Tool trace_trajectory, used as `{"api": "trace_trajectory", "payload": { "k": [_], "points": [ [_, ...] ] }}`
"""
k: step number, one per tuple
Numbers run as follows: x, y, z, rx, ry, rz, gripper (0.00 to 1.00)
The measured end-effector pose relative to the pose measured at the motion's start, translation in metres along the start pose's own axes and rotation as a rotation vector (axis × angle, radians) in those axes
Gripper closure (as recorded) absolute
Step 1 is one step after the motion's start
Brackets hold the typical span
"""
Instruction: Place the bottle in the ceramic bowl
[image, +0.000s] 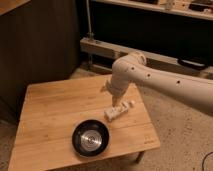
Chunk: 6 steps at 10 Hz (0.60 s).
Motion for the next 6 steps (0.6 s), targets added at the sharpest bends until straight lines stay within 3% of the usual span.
{"api": "trace_trajectory", "payload": {
  "k": [4,6],
  "points": [
    [0.002,-0.002,0.002,0.015,-0.001,-0.008,0.35],
    [0.019,-0.005,0.004,0.035,0.006,-0.02,0.35]
  ]
}}
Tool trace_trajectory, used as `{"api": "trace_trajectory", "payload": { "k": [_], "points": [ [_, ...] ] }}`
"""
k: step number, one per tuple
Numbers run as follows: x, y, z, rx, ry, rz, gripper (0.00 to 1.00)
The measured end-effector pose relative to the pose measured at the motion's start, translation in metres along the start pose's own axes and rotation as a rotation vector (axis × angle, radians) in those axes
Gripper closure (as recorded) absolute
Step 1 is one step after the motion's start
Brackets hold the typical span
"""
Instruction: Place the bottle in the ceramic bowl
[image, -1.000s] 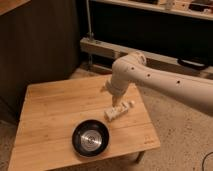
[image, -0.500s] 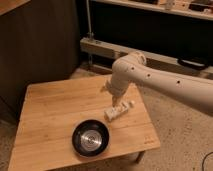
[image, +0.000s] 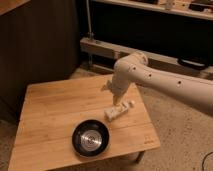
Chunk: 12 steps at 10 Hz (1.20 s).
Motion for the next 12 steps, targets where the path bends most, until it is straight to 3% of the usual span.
{"api": "trace_trajectory", "payload": {
  "k": [5,8,12],
  "points": [
    [0.034,0.013,0.011,-0.005,0.008,-0.003,0.35],
    [0.042,0.037,0.041,-0.051,0.005,-0.003,0.35],
    [0.052,0.04,0.067,-0.042,0.007,-0.04,0.35]
  ]
}}
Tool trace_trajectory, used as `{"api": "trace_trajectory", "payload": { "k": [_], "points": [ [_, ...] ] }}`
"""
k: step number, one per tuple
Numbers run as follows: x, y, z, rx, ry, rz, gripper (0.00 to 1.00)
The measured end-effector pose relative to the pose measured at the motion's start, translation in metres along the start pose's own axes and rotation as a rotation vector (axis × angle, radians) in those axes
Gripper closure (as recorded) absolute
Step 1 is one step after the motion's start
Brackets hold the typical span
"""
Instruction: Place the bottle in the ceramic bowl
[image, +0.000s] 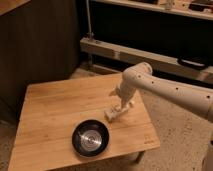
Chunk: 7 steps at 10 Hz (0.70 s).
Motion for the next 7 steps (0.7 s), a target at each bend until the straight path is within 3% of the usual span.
{"api": "trace_trajectory", "payload": {
  "k": [2,6,7],
  "points": [
    [0.003,-0.001,0.01,-0.021,0.0,-0.016,0.35],
    [0.007,0.015,0.036,-0.13,-0.011,-0.029,0.35],
    [0.007,0.017,0.038,-0.134,-0.013,-0.028,0.35]
  ]
}}
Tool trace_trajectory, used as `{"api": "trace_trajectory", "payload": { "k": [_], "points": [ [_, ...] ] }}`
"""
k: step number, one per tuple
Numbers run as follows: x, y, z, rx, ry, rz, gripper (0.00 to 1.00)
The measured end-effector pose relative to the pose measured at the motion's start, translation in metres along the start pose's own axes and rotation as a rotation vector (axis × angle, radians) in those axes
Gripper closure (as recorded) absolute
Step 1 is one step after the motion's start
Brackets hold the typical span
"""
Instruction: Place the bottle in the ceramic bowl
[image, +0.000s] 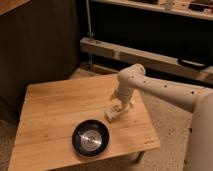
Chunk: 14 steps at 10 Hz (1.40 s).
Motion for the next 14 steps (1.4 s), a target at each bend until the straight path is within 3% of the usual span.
{"api": "trace_trajectory", "payload": {
  "k": [1,2,7,14],
  "points": [
    [0.006,0.026,0.024,-0.034,-0.024,0.025,0.35],
    [0.009,0.027,0.026,-0.03,-0.026,0.03,0.35],
    [0.035,0.024,0.016,-0.015,-0.017,0.048,0.35],
    [0.04,0.027,0.031,-0.041,-0.038,0.064,0.35]
  ]
}}
